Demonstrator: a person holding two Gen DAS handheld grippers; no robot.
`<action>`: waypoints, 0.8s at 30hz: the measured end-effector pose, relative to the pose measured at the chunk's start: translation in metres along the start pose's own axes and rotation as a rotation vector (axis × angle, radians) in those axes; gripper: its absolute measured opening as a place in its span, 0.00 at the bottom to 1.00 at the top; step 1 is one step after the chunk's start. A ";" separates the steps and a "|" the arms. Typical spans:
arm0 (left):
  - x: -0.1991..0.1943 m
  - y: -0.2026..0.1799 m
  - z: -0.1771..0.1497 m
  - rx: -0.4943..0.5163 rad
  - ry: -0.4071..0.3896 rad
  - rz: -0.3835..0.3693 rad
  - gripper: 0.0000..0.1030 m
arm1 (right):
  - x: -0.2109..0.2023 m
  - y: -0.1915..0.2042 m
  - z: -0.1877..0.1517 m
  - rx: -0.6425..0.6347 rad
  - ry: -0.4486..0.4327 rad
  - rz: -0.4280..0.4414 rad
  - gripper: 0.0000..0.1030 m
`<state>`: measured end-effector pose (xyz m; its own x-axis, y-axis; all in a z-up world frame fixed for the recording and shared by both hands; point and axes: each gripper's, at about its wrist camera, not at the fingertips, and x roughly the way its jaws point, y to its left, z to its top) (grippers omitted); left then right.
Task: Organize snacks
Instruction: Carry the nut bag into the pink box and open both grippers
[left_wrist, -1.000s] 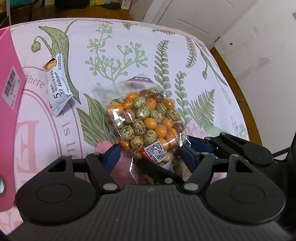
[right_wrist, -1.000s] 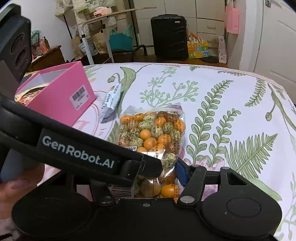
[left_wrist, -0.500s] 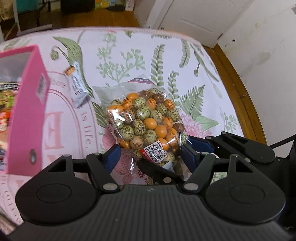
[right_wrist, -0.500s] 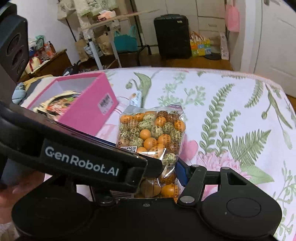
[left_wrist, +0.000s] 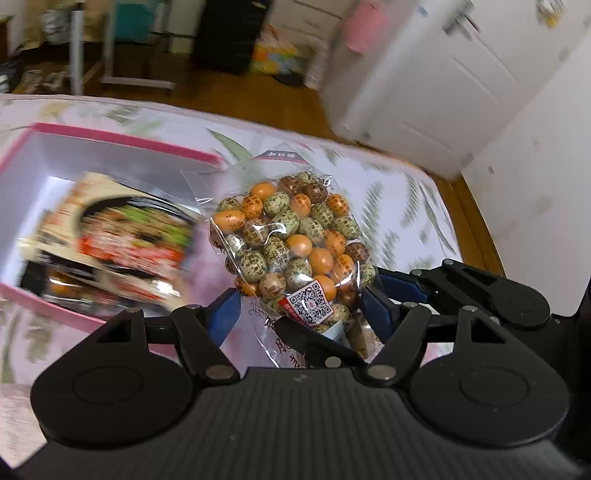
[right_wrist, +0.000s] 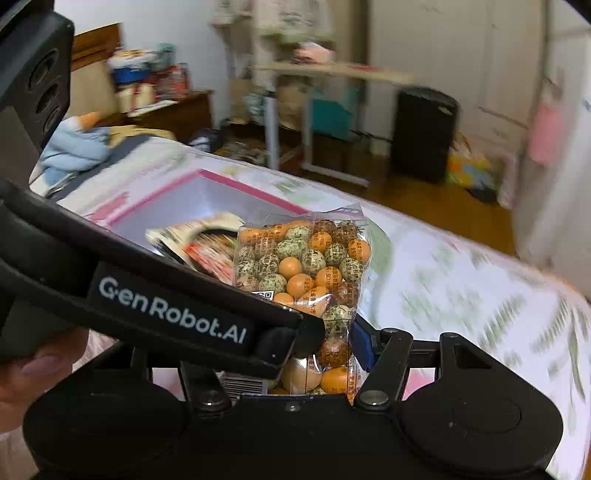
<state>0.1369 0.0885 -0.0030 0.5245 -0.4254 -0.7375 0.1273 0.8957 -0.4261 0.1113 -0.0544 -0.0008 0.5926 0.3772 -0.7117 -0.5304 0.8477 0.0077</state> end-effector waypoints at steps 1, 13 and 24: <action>-0.005 0.009 0.003 -0.016 -0.011 0.011 0.69 | 0.005 0.006 0.007 -0.021 -0.005 0.016 0.65; -0.018 0.134 0.050 -0.187 -0.010 0.178 0.68 | 0.112 0.057 0.092 -0.053 0.095 0.262 0.65; 0.016 0.187 0.068 -0.257 0.004 0.330 0.70 | 0.194 0.062 0.102 0.099 0.190 0.399 0.70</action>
<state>0.2264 0.2577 -0.0583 0.4983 -0.1217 -0.8584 -0.2616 0.9228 -0.2827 0.2550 0.1098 -0.0673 0.2268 0.6141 -0.7559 -0.6284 0.6852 0.3681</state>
